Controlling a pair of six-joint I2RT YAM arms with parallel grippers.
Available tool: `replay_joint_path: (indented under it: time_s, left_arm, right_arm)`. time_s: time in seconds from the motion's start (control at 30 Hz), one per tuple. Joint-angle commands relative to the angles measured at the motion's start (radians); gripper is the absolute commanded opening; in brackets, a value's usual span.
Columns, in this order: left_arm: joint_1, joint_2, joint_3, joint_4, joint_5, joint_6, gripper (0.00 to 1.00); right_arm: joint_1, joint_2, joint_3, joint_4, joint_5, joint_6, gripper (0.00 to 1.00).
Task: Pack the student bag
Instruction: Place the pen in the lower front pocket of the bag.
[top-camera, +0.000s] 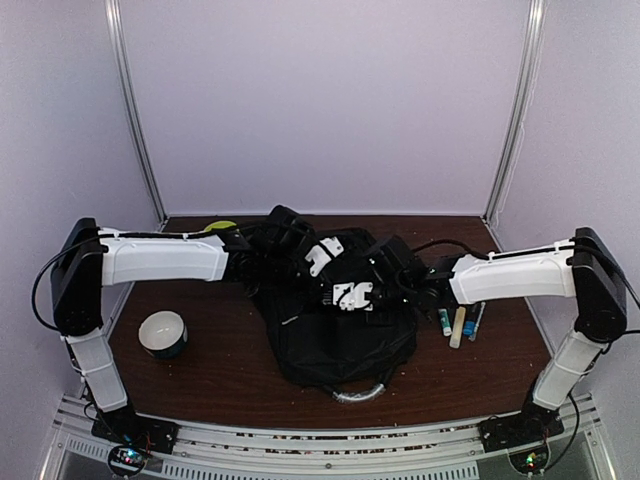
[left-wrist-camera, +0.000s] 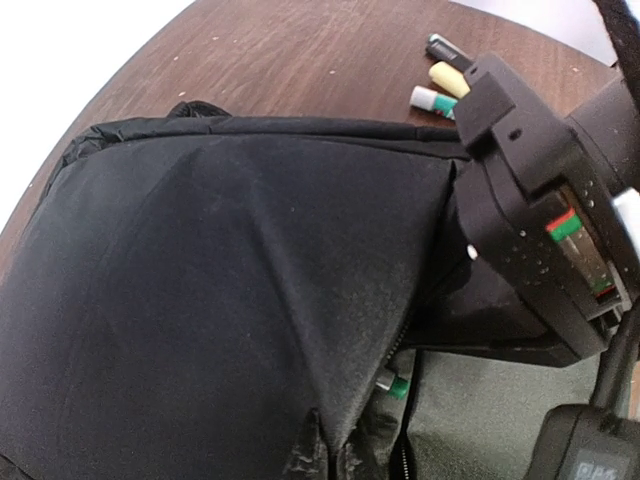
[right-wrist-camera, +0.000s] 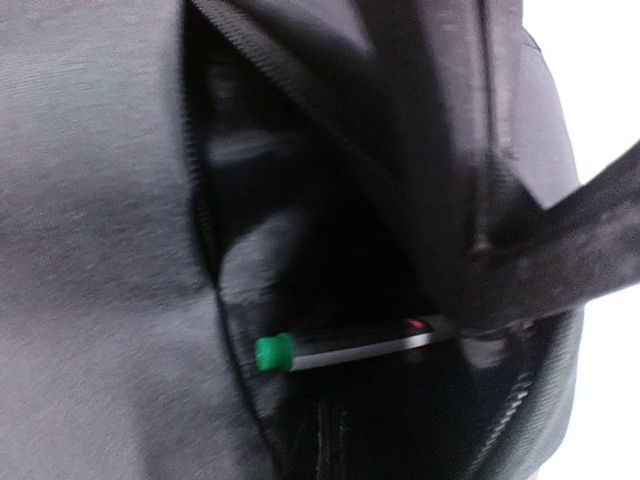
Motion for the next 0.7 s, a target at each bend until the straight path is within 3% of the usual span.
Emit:
replay_joint_path:
  time_s: [0.0,0.37,0.47,0.67]
  left_arm:
    - [-0.005,0.01,0.035,0.018,0.041,0.001,0.0]
    - [0.011,-0.001,0.013,0.033,0.091,-0.016,0.0]
    - [0.018,0.002,0.014,0.036,0.115,-0.022,0.0]
    - [0.02,0.004,0.028,0.03,0.133,-0.024,0.0]
  right_arm:
    - [-0.01,-0.096,0.02,-0.092,-0.15,0.033,0.0]
    - [-0.008,-0.035,0.073,-0.186,-0.425,0.097,0.0]
    - [-0.005,-0.031,0.055,-0.15,-0.412,0.11,0.0]
    - [0.001,0.017,0.062,-0.048,-0.242,0.118,0.0]
